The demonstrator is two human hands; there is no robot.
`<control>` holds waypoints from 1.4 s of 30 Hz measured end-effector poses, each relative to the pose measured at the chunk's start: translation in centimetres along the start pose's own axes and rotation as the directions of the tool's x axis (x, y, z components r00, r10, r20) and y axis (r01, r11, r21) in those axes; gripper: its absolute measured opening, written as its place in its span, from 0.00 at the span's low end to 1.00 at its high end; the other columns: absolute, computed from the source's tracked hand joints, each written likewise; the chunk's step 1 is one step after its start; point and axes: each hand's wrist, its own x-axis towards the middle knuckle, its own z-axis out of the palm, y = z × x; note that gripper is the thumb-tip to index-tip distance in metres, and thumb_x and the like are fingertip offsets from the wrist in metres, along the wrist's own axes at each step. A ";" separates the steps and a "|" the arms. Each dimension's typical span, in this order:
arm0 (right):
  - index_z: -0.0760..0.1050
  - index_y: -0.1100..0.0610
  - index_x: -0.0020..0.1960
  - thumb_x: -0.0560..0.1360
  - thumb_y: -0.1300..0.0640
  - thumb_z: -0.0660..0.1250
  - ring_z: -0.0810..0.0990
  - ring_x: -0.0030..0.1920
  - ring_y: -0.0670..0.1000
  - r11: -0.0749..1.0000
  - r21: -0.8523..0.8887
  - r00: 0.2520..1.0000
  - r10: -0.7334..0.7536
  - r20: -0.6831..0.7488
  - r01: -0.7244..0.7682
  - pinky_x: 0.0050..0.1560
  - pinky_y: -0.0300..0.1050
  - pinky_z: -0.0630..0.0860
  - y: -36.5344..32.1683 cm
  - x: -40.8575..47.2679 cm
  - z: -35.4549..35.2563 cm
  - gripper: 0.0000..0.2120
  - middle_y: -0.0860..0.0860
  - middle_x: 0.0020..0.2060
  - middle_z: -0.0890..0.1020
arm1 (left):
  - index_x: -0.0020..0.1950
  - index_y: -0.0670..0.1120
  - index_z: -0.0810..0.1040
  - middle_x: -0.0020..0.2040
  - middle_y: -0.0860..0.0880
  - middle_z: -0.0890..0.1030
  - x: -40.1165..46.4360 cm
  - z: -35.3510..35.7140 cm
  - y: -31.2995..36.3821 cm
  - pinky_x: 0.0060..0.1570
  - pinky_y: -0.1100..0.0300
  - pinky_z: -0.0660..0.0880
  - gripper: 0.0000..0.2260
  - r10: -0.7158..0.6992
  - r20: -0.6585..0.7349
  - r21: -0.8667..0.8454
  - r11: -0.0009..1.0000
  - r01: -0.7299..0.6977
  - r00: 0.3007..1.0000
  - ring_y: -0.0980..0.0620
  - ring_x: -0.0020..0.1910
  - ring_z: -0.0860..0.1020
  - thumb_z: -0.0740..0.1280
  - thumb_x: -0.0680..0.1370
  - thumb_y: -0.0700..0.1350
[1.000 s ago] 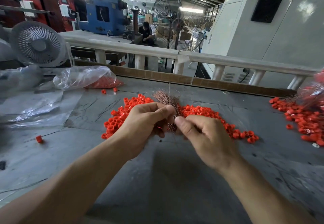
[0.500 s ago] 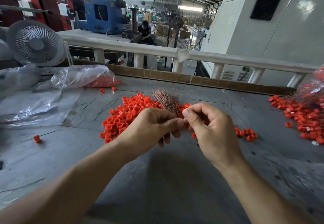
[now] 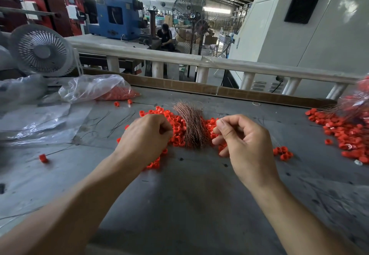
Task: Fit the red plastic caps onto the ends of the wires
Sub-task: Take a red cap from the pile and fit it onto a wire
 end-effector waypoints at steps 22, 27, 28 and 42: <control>0.81 0.51 0.45 0.81 0.57 0.69 0.84 0.36 0.47 0.994 -0.105 0.995 0.044 0.089 -0.034 0.33 0.42 0.79 0.5 -0.1 0.4 0.07 0.44 0.38 0.85 | 0.48 0.57 0.80 0.49 0.57 0.78 0.1 1.2 -0.4 0.56 0.55 0.64 0.04 0.087 0.024 0.197 0.976 -0.090 0.996 0.53 0.53 0.75 0.73 0.76 0.55; 0.81 0.52 0.44 0.81 0.57 0.69 0.84 0.36 0.46 0.995 -0.094 0.995 0.048 0.089 -0.040 0.31 0.40 0.79 0.6 -0.1 0.4 0.07 0.45 0.38 0.85 | 0.46 0.56 0.81 0.47 0.57 0.77 0.2 1.3 -0.3 0.52 0.56 0.63 0.03 0.109 -0.005 0.196 0.975 -0.106 0.994 0.54 0.51 0.75 0.71 0.76 0.54; 0.81 0.52 0.44 0.81 0.57 0.69 0.84 0.35 0.46 0.995 -0.094 0.995 0.049 0.093 -0.040 0.32 0.40 0.78 0.7 -0.1 0.4 0.07 0.45 0.38 0.85 | 0.48 0.57 0.81 0.48 0.58 0.77 0.2 1.3 -0.3 0.53 0.56 0.63 0.05 0.108 0.012 0.202 0.973 -0.108 0.994 0.54 0.52 0.74 0.71 0.76 0.55; 0.81 0.51 0.44 0.81 0.59 0.69 0.86 0.38 0.46 0.995 -0.084 0.993 0.060 0.099 -0.052 0.26 0.39 0.76 0.8 -0.1 0.5 0.08 0.46 0.39 0.85 | 0.47 0.56 0.79 0.45 0.58 0.77 0.2 1.6 -0.1 0.54 0.55 0.64 0.05 0.119 -0.014 0.169 0.979 -0.115 0.993 0.53 0.52 0.75 0.72 0.76 0.55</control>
